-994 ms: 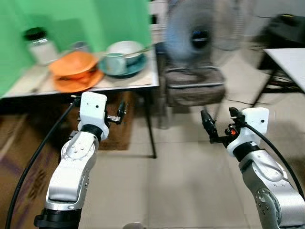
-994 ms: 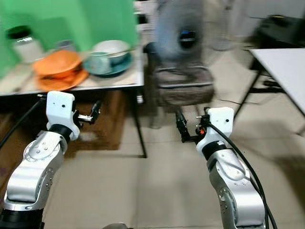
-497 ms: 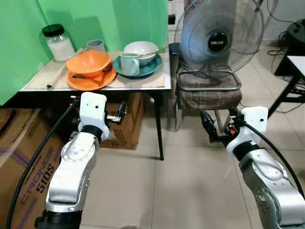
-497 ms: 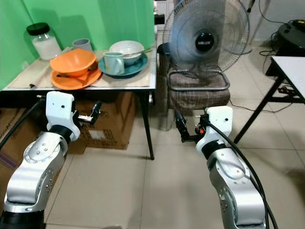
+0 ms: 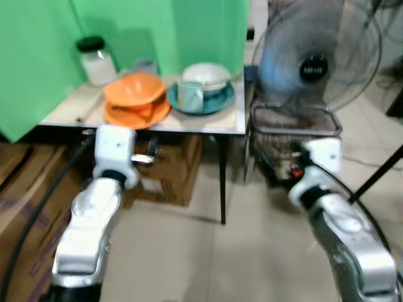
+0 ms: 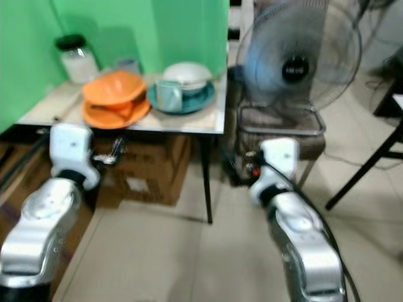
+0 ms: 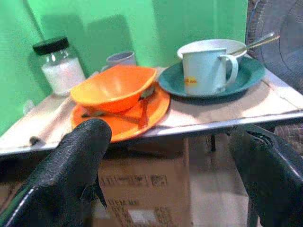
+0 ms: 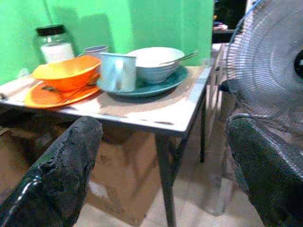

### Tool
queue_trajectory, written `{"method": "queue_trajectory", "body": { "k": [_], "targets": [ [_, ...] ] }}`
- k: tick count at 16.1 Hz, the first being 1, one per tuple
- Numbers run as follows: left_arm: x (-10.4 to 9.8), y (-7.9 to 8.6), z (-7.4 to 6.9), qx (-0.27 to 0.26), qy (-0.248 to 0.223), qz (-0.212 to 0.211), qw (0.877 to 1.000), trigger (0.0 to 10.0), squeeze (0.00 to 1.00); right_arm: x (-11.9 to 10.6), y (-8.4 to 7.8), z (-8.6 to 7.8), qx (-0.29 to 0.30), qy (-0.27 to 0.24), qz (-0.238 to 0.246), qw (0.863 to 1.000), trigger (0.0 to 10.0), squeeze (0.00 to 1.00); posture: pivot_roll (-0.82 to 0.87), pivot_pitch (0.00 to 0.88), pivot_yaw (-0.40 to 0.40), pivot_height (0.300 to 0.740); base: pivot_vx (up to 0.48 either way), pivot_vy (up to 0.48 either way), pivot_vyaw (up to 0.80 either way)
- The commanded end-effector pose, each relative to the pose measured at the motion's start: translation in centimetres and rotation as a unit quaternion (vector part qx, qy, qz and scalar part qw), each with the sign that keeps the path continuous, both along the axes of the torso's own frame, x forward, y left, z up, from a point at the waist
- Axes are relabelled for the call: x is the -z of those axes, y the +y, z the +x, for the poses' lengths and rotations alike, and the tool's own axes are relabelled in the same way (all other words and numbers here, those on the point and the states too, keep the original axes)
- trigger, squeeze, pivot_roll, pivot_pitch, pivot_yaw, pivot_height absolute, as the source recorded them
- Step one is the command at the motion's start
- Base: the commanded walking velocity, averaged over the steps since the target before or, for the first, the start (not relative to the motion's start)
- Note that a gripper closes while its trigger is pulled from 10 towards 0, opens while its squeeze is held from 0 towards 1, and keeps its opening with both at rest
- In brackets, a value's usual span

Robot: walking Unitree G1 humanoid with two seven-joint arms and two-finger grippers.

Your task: Setting the table

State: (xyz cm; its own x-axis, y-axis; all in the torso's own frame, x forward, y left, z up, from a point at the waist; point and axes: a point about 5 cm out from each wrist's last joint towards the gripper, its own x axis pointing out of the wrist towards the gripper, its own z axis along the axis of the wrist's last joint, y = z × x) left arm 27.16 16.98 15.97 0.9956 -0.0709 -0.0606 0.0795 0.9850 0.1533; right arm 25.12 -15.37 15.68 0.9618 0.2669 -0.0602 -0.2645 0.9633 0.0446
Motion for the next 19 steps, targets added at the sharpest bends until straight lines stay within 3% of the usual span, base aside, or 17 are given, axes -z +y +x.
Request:
{"method": "queue_trajectory", "body": {
  "k": [1, 5, 10, 16, 19],
  "targets": [
    [-0.3, -0.7, 0.0, 0.014, -0.006, 0.000, 1.000, 10.0, 0.00, -0.3, -0.7, -0.1, 0.013, 0.000, -0.003, 1.000, 10.0, 0.00, 0.00, 0.000, 0.064, 0.740, 0.356, 0.000, 0.00],
    [-0.3, -0.7, -0.1, 0.020, -0.003, 0.003, 1.000, 10.0, 0.00, -0.5, -0.8, -0.1, 0.019, -0.005, -0.011, 1.000, 10.0, 0.00, -0.01, 0.000, 0.081, 0.740, 0.355, 0.000, 0.00],
    [-0.2, -1.6, 0.1, 0.073, 0.003, 0.021, 0.997, 10.0, 0.00, -0.2, -1.5, -0.7, 0.056, -0.011, -0.008, 0.998, 10.0, 0.00, -0.01, 0.000, 0.103, 0.740, 0.354, 0.000, 0.00],
    [0.1, -1.6, -0.3, 0.083, 0.010, 0.023, 0.996, 10.0, 0.00, -0.2, -1.4, -0.6, 0.037, -0.015, -0.012, 0.999, 10.0, 0.00, -0.01, 0.000, 0.098, 0.740, 0.353, 0.000, 0.00],
    [0.0, -1.5, -0.4, 0.089, 0.010, 0.032, 0.995, 10.0, 0.00, -0.2, -0.9, -0.5, 0.026, -0.016, -0.003, 1.000, 10.0, 0.00, 0.00, 0.000, 0.105, 0.740, 0.351, 0.000, 0.80]
  ]
}}
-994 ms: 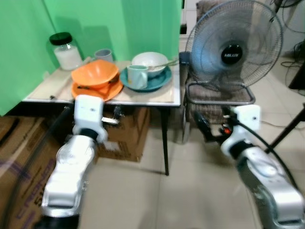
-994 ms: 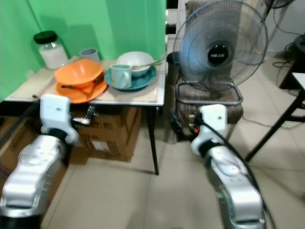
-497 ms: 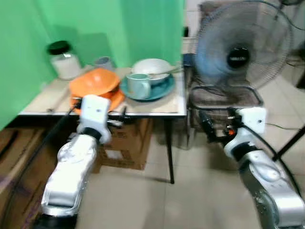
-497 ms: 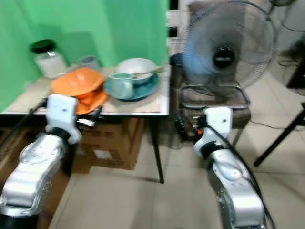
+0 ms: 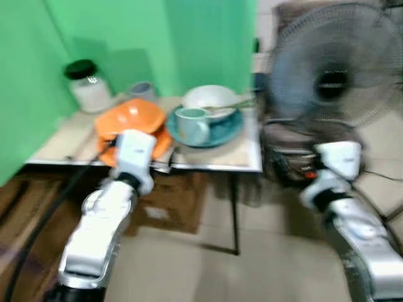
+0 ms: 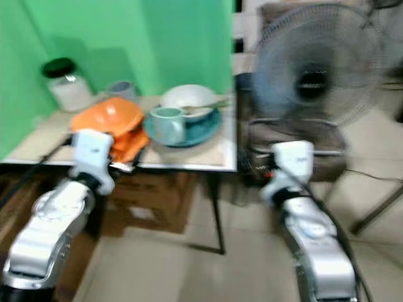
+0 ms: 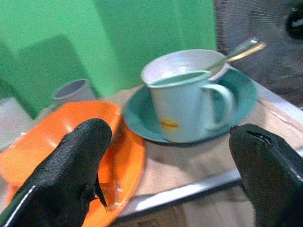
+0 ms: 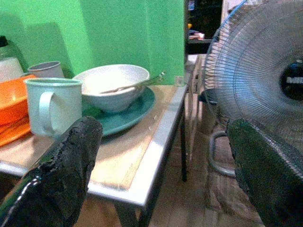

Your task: Setting the table

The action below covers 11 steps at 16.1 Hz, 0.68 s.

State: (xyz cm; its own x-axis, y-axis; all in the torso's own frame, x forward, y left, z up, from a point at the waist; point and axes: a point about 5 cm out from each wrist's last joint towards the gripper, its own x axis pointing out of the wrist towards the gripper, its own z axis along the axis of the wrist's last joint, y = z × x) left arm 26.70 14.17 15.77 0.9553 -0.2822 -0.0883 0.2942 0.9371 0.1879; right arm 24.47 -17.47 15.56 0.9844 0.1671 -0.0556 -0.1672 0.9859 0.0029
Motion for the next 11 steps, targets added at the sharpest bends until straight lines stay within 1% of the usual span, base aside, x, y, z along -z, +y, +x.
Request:
{"method": "queue_trajectory", "body": {
  "k": [1, 4, 8, 10, 11],
  "targets": [
    [-0.2, 1.3, 0.0, -0.017, -0.002, 0.015, 1.000, 10.0, 0.00, -0.3, 1.3, 0.1, -0.032, -0.009, 0.017, 0.999, 10.0, 0.00, 0.01, 0.000, 0.106, 0.740, 0.349, 0.000, 0.80],
    [-0.2, 1.4, -0.1, -0.010, 0.000, 0.022, 1.000, 10.0, 0.00, -0.4, 1.2, 0.4, -0.028, -0.008, 0.038, 0.999, 10.0, 0.00, 0.01, 0.000, 0.104, 0.740, 0.340, 0.000, 0.00],
    [-0.1, 1.1, -0.3, 0.005, 0.002, 0.025, 1.000, 10.0, 0.00, -1.1, 1.2, 0.5, -0.044, -0.013, 0.066, 0.997, 10.0, 0.00, 0.01, 0.000, 0.099, 0.740, 0.334, 0.000, 0.00],
    [-0.2, 0.5, -0.4, 0.035, -0.001, 0.012, 0.999, 10.0, 0.00, -1.4, 1.2, 0.6, -0.063, -0.016, 0.078, 0.995, 10.0, 0.00, 0.01, 0.000, 0.095, 0.740, 0.000, 0.000, 0.00],
    [-0.2, 0.3, -0.5, 0.045, 0.001, 0.010, 0.999, 10.0, 0.00, -1.7, 1.2, 0.6, -0.080, -0.028, 0.090, 0.992, 10.0, 0.27, 0.01, 0.000, 0.092, 0.740, 0.000, 0.000, 0.00]
  ]
}}
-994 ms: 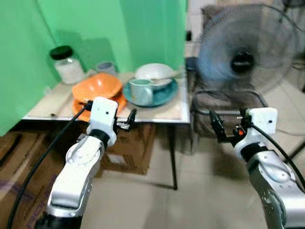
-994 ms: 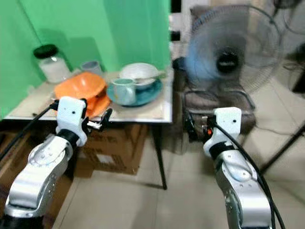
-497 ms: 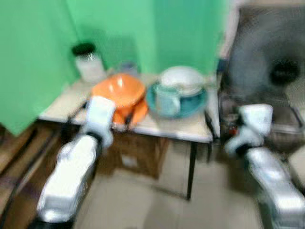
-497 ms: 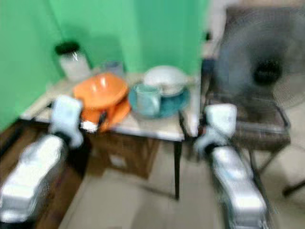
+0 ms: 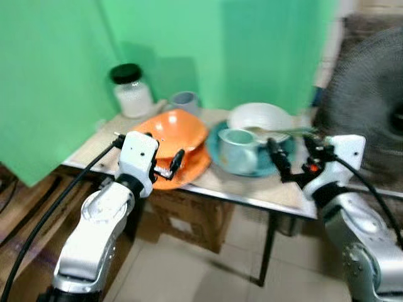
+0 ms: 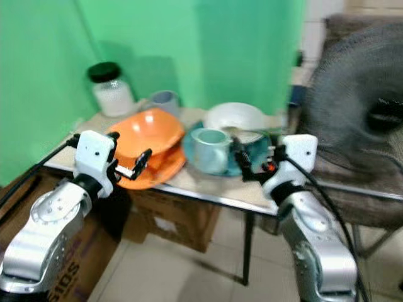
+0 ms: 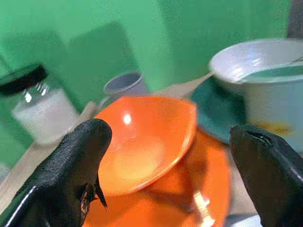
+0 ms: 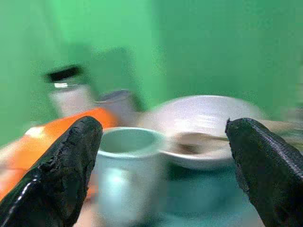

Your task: Setting the table

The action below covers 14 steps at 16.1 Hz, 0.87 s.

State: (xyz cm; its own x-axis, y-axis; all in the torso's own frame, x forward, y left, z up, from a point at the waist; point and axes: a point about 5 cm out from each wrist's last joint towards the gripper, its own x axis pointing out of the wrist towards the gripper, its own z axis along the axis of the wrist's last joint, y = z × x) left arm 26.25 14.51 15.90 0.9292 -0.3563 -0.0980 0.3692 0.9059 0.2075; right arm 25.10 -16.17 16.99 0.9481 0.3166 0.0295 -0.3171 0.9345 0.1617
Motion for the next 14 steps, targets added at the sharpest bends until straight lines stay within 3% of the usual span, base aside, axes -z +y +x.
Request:
{"method": "queue_trajectory", "body": {
  "k": [1, 5, 8, 9, 10, 12, 14],
  "targets": [
    [0.0, -0.2, -0.1, 0.012, 0.002, 0.003, 1.000, 10.0, 0.00, -0.4, -0.1, 0.0, -0.015, -0.010, 0.010, 1.000, 10.0, 1.00, 0.01, 0.000, 0.089, 0.740, 0.000, 0.000, 0.00],
    [1.0, -1.2, -1.4, 0.090, 0.044, 0.005, 0.995, 10.0, 0.00, -0.2, 1.3, 0.5, -0.097, 0.049, 0.001, 0.994, 10.0, 1.00, 0.02, 0.000, 0.045, 0.740, 0.000, 0.000, 0.00],
    [1.0, -1.3, -2.2, 0.133, 0.060, -0.006, 0.989, 10.0, 0.00, 0.1, 1.7, 1.2, -0.104, 0.073, -0.010, 0.992, 10.0, 1.00, 0.05, 0.000, 0.019, 0.740, 0.000, 0.000, 0.00],
    [0.9, -1.3, -2.4, 0.145, 0.067, -0.007, 0.987, 10.0, 0.00, 0.3, 1.8, 1.4, -0.109, 0.086, -0.014, 0.990, 10.0, 0.79, 0.05, 0.000, 0.016, 0.740, 0.000, 0.000, 0.00],
    [1.0, -1.4, -2.7, 0.159, 0.074, -0.003, 0.985, 10.0, 0.00, 1.1, 2.1, 1.6, -0.113, 0.107, -0.036, 0.987, 10.0, 0.00, 0.05, 0.000, 0.016, 0.740, 0.000, 0.000, 0.00],
    [1.1, -1.4, -2.9, 0.165, 0.077, -0.001, 0.983, 10.0, 0.00, 2.5, 1.2, 2.7, -0.051, 0.156, -0.064, 0.984, 10.0, 0.00, 0.06, 0.000, 0.016, 0.740, 0.000, 0.000, 0.00],
    [1.0, -1.3, -3.0, 0.170, 0.077, 0.003, 0.982, 10.0, 0.00, 1.6, 1.1, 3.2, -0.039, 0.138, -0.049, 0.988, 10.0, 0.00, 0.06, 0.000, 0.020, 0.740, 0.000, 0.000, 0.00]
  ]
}}
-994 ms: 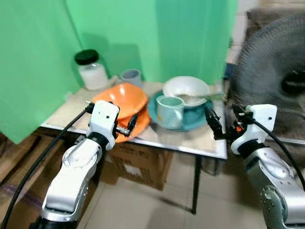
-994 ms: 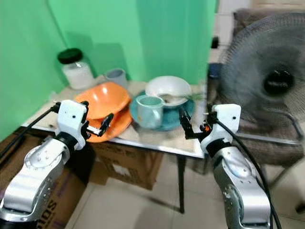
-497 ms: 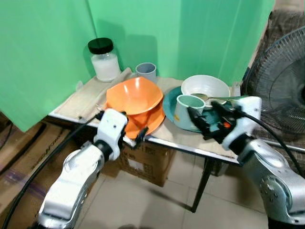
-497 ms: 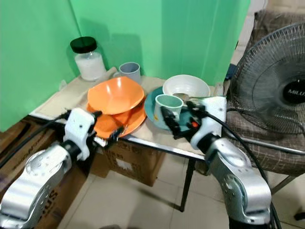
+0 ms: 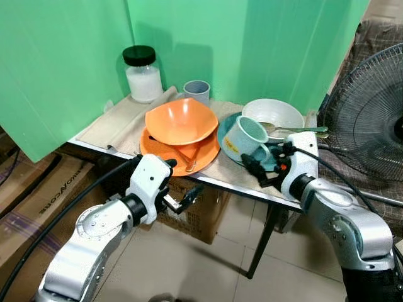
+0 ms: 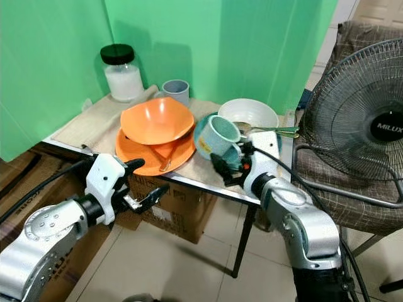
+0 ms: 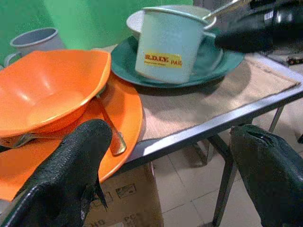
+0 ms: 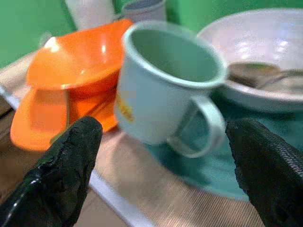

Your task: Setting the table

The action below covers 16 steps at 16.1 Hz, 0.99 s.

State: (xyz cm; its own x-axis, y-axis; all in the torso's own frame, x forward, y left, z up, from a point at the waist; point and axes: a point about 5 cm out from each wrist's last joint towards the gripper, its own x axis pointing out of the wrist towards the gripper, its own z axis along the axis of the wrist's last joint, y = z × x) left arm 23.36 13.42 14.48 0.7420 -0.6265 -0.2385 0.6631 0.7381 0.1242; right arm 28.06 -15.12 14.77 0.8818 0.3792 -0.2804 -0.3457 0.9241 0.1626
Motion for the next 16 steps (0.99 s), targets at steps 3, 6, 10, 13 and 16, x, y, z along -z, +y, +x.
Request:
{"method": "queue_trajectory", "body": {
  "k": [3, 6, 10, 13, 16],
  "targets": [
    [-0.4, -0.4, -0.2, 0.022, -0.003, 0.001, 1.000, 10.0, 0.00, -2.4, -0.2, 0.1, -0.009, -0.058, 0.008, 0.998, 10.0, 0.00, 0.04, 0.000, 0.035, 0.740, 0.000, 0.000, 0.00],
    [-0.4, -0.5, -0.1, 0.026, -0.004, 0.003, 1.000, 10.0, 0.00, -2.3, -0.7, 0.0, 0.004, -0.061, 0.002, 0.998, 10.0, 0.00, 0.04, 0.000, 0.039, 0.740, 0.000, 0.000, 0.00],
    [-0.4, -0.7, 0.0, 0.038, -0.003, 0.005, 0.999, 10.0, 0.00, -0.4, -1.1, 0.8, 0.006, -0.049, -0.007, 0.999, 10.0, 0.00, 0.04, 0.000, 0.047, 0.740, 0.000, 0.000, 0.00],
    [-0.4, -0.7, 0.1, 0.039, -0.002, 0.006, 0.999, 10.0, 0.00, 0.6, -0.4, 1.4, -0.046, -0.045, 0.035, 0.997, 10.0, 0.00, 0.04, 0.000, 0.045, 0.740, 0.000, 0.000, 0.00],
    [-0.3, -0.6, 0.1, 0.042, 0.001, 0.008, 0.999, 10.0, 0.00, 1.8, -0.8, 2.8, -0.051, -0.046, 0.020, 0.997, 10.0, 0.00, 0.05, 0.000, 0.042, 0.740, 0.000, 0.000, 0.00]
  ]
}}
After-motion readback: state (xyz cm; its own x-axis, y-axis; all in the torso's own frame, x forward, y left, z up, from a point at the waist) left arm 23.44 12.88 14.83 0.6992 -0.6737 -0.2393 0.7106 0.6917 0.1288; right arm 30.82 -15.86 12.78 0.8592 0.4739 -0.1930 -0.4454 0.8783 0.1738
